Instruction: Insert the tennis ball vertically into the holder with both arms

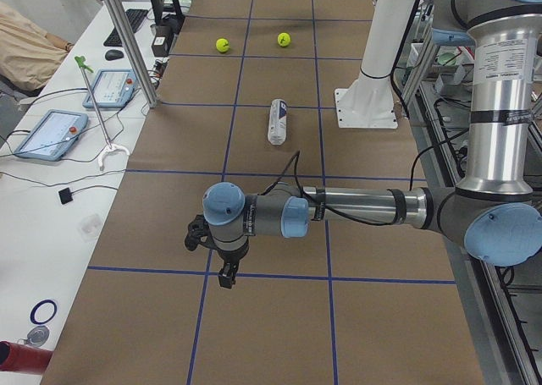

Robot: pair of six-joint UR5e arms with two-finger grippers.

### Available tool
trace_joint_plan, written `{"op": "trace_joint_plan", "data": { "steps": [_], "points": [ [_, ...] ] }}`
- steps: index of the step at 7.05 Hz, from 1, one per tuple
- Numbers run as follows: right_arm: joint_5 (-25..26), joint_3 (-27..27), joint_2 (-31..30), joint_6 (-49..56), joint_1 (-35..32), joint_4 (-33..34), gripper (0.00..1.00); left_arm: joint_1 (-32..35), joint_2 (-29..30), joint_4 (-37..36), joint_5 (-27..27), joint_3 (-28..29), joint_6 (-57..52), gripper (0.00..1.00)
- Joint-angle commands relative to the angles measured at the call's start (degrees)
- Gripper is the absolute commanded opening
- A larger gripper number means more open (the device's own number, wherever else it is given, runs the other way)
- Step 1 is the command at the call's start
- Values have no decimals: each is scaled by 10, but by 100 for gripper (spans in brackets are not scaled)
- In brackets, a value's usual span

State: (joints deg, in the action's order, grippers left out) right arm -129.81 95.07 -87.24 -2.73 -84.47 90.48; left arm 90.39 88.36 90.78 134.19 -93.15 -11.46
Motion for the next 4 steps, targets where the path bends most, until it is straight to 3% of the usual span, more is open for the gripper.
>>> {"op": "trace_joint_plan", "data": {
  "steps": [1, 3, 4],
  "points": [
    [0, 1, 1, -2, 0, -1, 100, -1, 10, 0, 3, -4, 3, 100],
    [8, 5, -2, 9, 0, -20, 100, -1, 18, 0, 22, -4, 5, 100],
    [9, -5, -4, 8, 0, -63, 100, -1, 36, -2, 22, -4, 33, 100]
  ]
}}
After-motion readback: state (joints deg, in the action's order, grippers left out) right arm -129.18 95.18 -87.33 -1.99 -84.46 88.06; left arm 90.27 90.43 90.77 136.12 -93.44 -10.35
